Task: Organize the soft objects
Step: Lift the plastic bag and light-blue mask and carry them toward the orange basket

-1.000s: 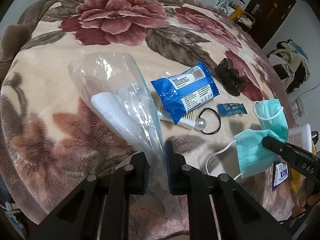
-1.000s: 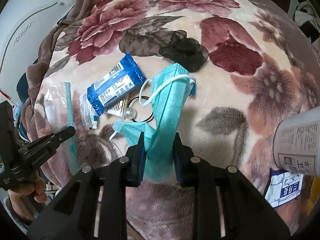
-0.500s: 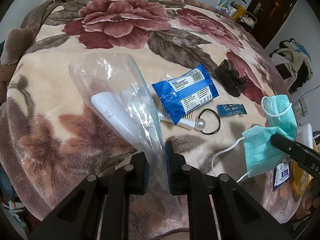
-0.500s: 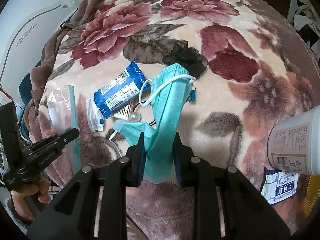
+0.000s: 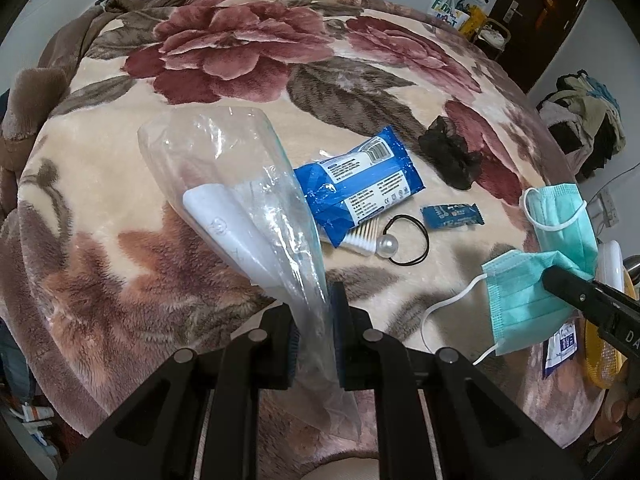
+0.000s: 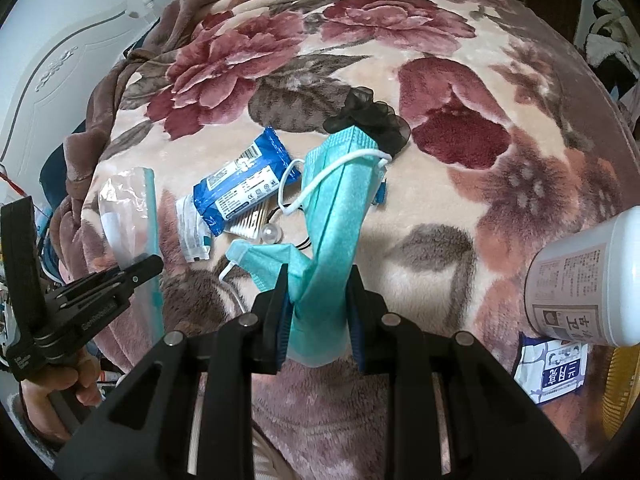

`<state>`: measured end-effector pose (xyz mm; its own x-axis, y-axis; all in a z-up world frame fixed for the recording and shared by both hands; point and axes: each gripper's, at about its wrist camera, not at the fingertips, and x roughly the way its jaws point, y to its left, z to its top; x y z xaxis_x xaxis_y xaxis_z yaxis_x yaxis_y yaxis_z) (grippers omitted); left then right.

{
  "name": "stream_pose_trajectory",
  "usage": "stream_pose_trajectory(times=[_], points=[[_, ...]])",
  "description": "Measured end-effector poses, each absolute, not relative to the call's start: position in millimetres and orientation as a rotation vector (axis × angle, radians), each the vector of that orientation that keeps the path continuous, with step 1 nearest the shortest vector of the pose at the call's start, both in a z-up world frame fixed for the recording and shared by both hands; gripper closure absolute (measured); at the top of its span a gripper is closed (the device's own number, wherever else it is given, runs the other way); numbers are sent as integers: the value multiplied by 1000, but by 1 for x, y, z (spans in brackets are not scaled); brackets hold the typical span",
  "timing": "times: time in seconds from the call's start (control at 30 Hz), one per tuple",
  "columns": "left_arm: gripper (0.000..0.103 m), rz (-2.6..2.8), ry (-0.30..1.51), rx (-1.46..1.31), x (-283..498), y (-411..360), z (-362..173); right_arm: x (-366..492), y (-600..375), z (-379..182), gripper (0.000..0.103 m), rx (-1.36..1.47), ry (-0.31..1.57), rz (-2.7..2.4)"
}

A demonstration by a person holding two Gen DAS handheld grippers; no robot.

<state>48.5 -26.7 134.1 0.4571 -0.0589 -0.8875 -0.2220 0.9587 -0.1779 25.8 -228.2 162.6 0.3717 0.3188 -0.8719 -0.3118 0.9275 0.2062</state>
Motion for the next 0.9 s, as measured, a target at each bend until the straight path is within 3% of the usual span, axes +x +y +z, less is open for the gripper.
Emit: stream_pose_trajectory(times=[0.9], points=[[90, 54, 1072, -201, 57, -81, 163, 16, -264, 191, 78, 45, 1056, 396]])
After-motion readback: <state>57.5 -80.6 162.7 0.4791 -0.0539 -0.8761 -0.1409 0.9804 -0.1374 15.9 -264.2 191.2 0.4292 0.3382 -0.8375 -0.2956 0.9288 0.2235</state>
